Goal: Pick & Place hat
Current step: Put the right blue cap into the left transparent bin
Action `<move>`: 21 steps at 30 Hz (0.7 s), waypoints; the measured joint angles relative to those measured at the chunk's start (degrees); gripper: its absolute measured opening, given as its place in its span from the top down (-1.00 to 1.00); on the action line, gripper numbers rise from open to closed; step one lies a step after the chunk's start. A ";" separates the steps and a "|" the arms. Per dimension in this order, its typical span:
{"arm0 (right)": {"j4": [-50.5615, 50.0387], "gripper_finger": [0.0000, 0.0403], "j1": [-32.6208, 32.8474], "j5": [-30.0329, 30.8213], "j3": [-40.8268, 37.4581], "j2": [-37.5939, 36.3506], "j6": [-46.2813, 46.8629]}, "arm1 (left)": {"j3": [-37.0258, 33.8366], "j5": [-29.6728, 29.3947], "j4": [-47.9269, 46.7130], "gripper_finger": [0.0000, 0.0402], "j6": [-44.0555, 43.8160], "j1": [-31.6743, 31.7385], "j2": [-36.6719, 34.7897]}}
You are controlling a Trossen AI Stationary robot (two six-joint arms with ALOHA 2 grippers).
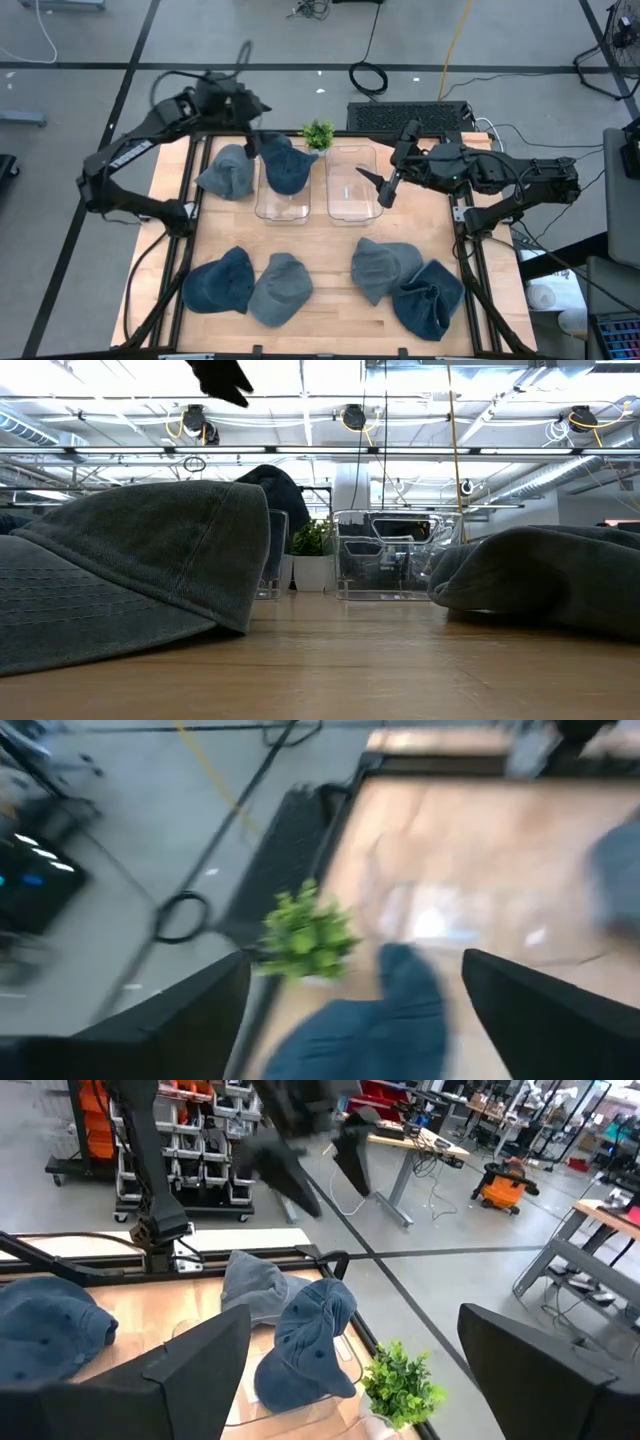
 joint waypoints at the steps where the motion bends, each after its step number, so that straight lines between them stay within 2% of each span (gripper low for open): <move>1: -0.12 -0.72 -0.01 -0.02 0.00 -0.17 0.51 | 0.00 1.96 -0.46 -0.93 -2.03 0.00 -1.04; 4: -0.68 -0.72 -0.02 -0.02 0.00 -0.76 0.56 | 0.00 7.40 -0.85 -0.98 -7.14 -0.07 -3.76; 8: -3.96 -0.72 -0.46 -0.04 0.00 -0.75 1.80 | 0.00 12.70 -2.73 -0.93 -14.40 -0.31 -6.94; 12: -7.85 -0.72 -0.48 -0.06 0.00 -0.55 5.74 | 0.00 16.65 -6.66 -0.88 -16.22 -0.31 -9.93; 17: -8.18 -0.72 -0.46 -0.19 -0.64 -0.54 8.84 | -0.10 17.08 -6.34 -0.83 -14.73 -0.31 -13.76; 21: -6.43 -0.72 -0.46 -0.26 -2.44 -0.64 10.91 | -2.47 17.46 -0.42 -0.78 -13.15 -0.33 -17.80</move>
